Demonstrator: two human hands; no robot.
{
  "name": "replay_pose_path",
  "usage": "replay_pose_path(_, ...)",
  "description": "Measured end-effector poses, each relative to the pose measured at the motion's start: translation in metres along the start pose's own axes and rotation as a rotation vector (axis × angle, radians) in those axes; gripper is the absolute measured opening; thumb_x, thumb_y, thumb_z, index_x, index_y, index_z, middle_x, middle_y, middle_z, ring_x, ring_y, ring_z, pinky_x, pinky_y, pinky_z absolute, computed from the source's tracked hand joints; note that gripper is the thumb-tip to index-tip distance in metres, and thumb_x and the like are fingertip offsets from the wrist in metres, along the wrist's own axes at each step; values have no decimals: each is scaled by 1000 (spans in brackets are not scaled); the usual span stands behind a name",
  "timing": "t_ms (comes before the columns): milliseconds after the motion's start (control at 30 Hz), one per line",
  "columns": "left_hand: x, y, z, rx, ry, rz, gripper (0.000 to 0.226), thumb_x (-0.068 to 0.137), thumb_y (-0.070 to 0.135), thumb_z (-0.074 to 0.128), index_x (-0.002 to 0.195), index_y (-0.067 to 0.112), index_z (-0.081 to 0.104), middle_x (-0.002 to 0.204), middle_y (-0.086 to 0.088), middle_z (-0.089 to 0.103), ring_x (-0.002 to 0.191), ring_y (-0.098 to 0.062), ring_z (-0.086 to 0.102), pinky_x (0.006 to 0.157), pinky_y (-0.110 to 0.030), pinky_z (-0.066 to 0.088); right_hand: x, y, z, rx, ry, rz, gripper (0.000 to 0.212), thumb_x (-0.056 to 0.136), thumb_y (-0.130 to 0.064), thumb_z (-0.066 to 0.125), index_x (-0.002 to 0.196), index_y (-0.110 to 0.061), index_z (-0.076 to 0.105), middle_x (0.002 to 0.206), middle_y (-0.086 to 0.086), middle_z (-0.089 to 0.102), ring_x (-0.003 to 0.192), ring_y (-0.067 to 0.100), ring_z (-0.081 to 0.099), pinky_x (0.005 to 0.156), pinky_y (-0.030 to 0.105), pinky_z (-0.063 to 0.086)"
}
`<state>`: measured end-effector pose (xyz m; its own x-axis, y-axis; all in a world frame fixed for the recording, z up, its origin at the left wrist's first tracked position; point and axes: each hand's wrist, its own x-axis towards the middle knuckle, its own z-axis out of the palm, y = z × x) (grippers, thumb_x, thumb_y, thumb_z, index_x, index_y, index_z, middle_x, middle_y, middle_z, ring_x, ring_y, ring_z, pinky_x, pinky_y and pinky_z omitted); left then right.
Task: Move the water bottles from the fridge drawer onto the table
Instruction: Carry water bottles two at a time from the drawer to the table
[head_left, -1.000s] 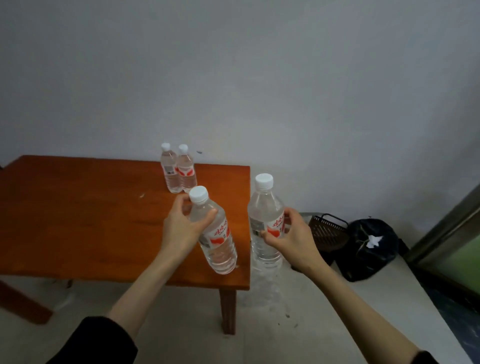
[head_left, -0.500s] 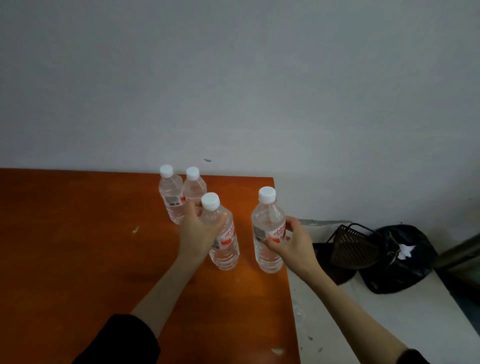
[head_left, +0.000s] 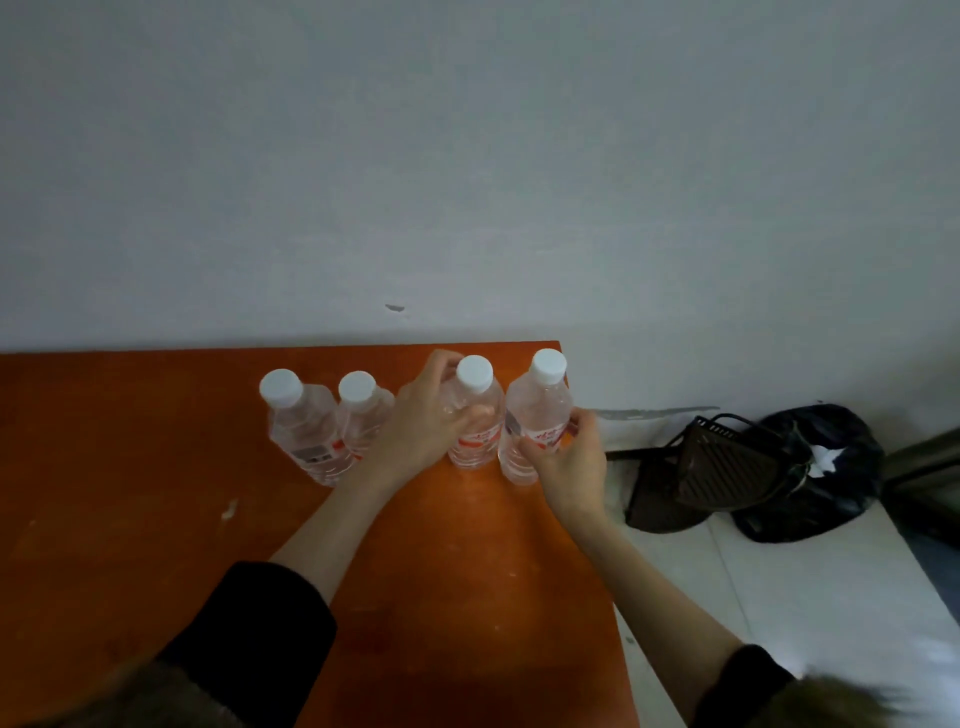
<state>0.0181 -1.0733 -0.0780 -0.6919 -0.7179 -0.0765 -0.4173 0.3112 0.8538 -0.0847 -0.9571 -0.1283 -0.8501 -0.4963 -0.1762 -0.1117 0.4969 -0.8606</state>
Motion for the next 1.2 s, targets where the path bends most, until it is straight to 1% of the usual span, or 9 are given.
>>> replay_pose_path(133, 15, -4, 3, -10, -24, -15, 51, 78, 18, 71, 120, 19, 42, 128, 1, 54, 114, -11, 49, 100, -41, 44, 9, -4, 11, 59, 58, 25, 60, 71, -22, 80, 119, -14, 44, 117, 2, 57, 106, 15, 55, 86, 25, 45)
replay_pose_path(300, 23, -8, 0, -20, -61, -37, 49, 82, 18, 67, 122, 19, 39, 132, 0, 52, 122, -18, 48, 101, -43, 43, 11, 1, 14, 15, -37, 23, 69, 71, -24, 79, 124, -14, 38, 124, 4, 55, 108, 14, 54, 85, 23, 46)
replay_pose_path(433, 25, -8, -3, 16, -98, -33, 50, 84, 17, 65, 124, 19, 36, 134, -1, 49, 124, -18, 46, 97, -35, 42, 15, 3, 8, -70, -136, -28, 76, 72, -32, 77, 133, -20, 35, 132, 1, 53, 117, 17, 53, 96, 35, 48)
replay_pose_path(533, 22, -7, -3, 33, -119, -19, 49, 85, 15, 64, 124, 19, 35, 133, 0, 49, 123, -14, 45, 93, -31, 40, 20, 4, 8, -166, -180, -55, 74, 69, -45, 75, 132, -28, 39, 129, -3, 54, 116, 16, 54, 96, 44, 50)
replay_pose_path(600, 19, -6, -4, 41, -125, -15, 48, 85, 13, 63, 123, 17, 35, 131, 0, 49, 119, -12, 45, 91, -28, 40, 18, 4, 9, -180, -177, -35, 72, 70, -44, 75, 131, -26, 40, 129, -1, 54, 115, 17, 54, 96, 45, 49)
replay_pose_path(833, 8, -9, -7, 85, -148, -1, 45, 86, 14, 61, 120, 19, 33, 115, 10, 43, 111, -7, 42, 86, -26, 40, 7, 9, 11, -191, -140, -15, 76, 71, -38, 76, 135, -22, 38, 134, 2, 50, 118, 19, 52, 99, 41, 47)
replay_pose_path(967, 4, -8, -4, 29, -153, -52, 46, 88, 15, 59, 126, 19, 31, 131, 0, 46, 123, -16, 43, 98, -36, 41, 4, 7, 14, -140, -139, -25, 76, 73, -35, 76, 137, -22, 36, 136, 3, 48, 122, 20, 49, 102, 43, 44)
replay_pose_path(1033, 1, -7, -1, 13, -121, -54, 48, 89, 15, 58, 129, 17, 32, 135, -3, 45, 127, -18, 43, 98, -34, 39, 0, 7, 12, -94, -158, -31, 75, 74, -33, 75, 138, -23, 36, 135, 1, 50, 123, 19, 49, 102, 42, 44)
replay_pose_path(1200, -10, 0, 3, 38, -17, -53, 52, 89, 17, 58, 136, 17, 34, 139, -2, 46, 130, -19, 42, 95, -28, 37, -13, -1, -4, -59, -279, -74, 63, 83, -31, 66, 137, -24, 35, 132, -2, 52, 121, 16, 52, 92, 24, 39)
